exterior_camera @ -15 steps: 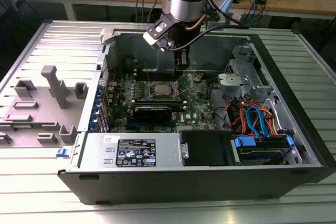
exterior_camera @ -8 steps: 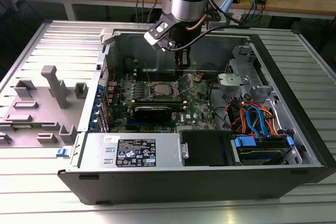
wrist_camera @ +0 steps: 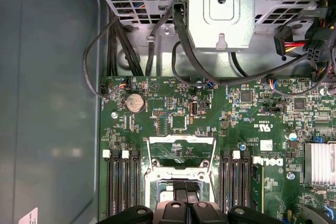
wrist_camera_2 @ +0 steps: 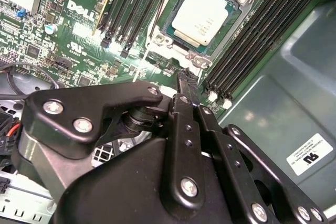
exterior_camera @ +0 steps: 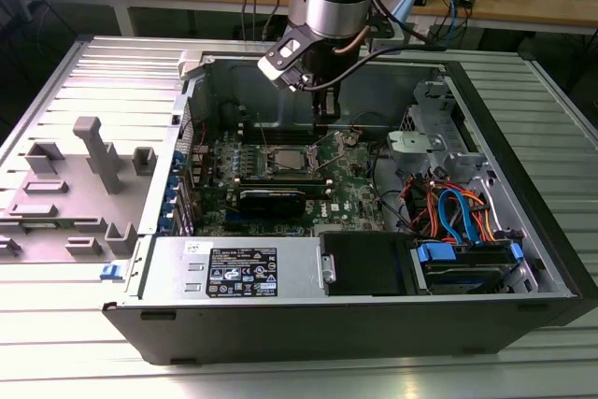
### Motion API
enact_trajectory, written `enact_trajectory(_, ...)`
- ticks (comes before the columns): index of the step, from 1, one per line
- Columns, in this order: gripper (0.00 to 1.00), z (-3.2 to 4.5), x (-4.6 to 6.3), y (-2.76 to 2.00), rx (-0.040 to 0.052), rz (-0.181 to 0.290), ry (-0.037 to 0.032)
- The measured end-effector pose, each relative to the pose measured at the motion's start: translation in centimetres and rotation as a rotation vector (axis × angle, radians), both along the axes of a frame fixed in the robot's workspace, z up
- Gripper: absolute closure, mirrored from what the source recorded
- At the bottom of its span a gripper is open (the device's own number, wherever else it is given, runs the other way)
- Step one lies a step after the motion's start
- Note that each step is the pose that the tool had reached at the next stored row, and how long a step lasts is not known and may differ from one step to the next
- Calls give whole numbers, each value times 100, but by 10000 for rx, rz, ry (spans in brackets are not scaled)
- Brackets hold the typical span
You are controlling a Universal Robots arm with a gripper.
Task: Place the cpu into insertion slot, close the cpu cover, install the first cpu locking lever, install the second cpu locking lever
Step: 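Close the cpu cover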
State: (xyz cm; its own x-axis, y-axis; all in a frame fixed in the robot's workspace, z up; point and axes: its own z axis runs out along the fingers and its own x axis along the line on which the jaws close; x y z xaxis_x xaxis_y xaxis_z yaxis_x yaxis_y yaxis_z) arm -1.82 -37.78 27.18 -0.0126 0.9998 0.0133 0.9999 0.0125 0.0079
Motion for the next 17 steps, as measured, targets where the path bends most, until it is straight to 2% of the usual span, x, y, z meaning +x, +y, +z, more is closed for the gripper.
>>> enact_trajectory(17,89,0,36,0,0,-1,0)
